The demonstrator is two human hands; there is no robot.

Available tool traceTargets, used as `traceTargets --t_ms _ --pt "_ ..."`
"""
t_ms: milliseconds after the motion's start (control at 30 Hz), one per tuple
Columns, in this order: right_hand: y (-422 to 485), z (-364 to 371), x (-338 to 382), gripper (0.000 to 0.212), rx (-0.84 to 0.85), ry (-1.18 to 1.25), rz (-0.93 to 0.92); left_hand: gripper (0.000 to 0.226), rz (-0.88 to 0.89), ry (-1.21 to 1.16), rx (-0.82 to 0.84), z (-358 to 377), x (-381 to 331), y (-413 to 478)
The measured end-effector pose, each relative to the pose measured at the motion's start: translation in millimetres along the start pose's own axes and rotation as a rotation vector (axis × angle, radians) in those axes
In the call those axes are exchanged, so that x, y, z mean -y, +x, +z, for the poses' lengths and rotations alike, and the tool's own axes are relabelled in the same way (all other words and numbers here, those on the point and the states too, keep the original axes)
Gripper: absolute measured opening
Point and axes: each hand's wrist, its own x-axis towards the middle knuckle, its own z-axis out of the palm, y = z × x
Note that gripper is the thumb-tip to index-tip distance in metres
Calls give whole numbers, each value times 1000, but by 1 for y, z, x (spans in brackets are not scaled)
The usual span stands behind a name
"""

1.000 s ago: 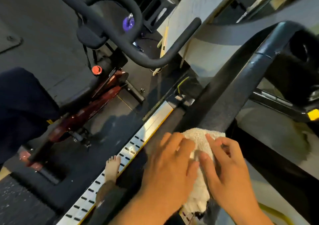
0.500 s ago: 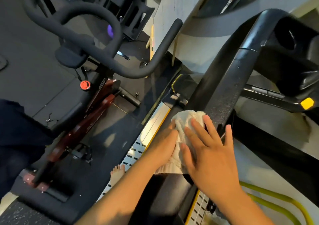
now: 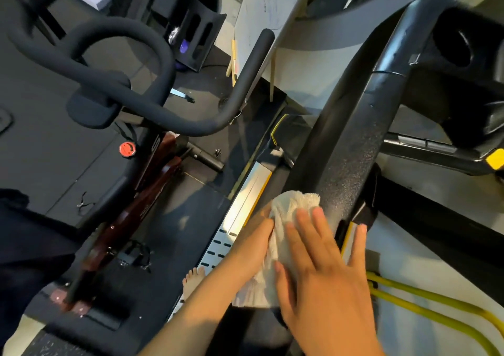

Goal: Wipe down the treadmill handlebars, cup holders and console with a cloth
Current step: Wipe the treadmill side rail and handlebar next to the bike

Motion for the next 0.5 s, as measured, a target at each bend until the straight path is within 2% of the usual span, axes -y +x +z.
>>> traceTargets --t_ms 67,133,200,267,367,433,500 --pt "-2 1 1 61 8 7 -11 27 -32 -8 -12 -2 2 4" --pt "7 4 1 59 21 15 -25 36 -65 19 -9 -4 2 13" --pt "13 3 1 58 15 55 -19 43 -24 153 -32 -3 -6 12" --pt "6 4 -2 55 -38 145 2 62 152 319 -71 0 -9 -2" --pt "-27 11 -15 49 -169 332 56 68 429 513 -148 11 -5 -37" --pt "-34 13 -25 45 -189 450 114 69 496 665 -193 22 -8 -48" --pt "-22 12 -29 43 -214 520 167 65 496 690 -160 30 -21 -38"
